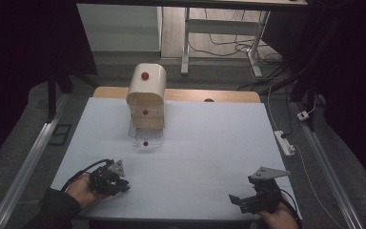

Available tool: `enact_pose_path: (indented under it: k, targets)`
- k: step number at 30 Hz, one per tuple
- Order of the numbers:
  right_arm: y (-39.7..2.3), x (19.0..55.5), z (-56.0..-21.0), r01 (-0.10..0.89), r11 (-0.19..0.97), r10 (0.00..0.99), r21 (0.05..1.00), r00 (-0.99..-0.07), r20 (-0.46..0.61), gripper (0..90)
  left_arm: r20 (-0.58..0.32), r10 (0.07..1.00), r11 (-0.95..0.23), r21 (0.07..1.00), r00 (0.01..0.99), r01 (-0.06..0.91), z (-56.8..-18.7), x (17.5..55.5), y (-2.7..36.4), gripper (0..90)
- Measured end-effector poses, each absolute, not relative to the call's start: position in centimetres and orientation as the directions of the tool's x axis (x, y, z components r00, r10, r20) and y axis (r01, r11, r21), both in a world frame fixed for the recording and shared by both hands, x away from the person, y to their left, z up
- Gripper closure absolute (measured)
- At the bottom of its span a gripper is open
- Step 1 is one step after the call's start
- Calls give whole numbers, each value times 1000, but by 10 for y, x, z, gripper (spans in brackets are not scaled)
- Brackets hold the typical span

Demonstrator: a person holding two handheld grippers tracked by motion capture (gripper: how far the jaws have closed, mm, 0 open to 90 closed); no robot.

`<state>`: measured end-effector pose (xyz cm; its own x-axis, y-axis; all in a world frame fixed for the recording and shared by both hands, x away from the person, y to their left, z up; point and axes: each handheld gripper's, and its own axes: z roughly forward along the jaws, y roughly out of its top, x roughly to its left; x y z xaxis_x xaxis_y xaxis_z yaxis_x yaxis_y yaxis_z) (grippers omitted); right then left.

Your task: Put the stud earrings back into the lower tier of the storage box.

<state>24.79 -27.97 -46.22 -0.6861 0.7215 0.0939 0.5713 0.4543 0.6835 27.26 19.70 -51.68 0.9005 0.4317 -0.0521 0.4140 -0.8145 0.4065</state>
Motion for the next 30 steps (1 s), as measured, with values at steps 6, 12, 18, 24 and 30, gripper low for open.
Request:
enact_pose_path:
  k: [6, 12, 18, 24, 30]
  targets:
    - [-280, 248, -462, 570, 456, 719, 683, -688, 94, 17, -22, 408, -833, 400, 913, 382, -517, 270, 193, 819]
    - [-279, 248, -462, 570, 457, 719, 683, -689, 94, 18, -27, 410, -831, 401, 911, 386, -516, 271, 193, 835]
    - [-280, 248, -462, 570, 456, 719, 684, -688, 95, 18, -59, 426, -812, 414, 903, 410, -516, 274, 196, 834]
    - [-280, 248, -462, 570, 453, 719, 686, -688, 97, 17, -91, 460, -769, 457, 883, 448, -514, 278, 202, 834]
    - [-280, 248, -462, 568, 452, 719, 688, -689, 97, 17, -129, 497, -702, 522, 858, 485, -507, 285, 212, 831]
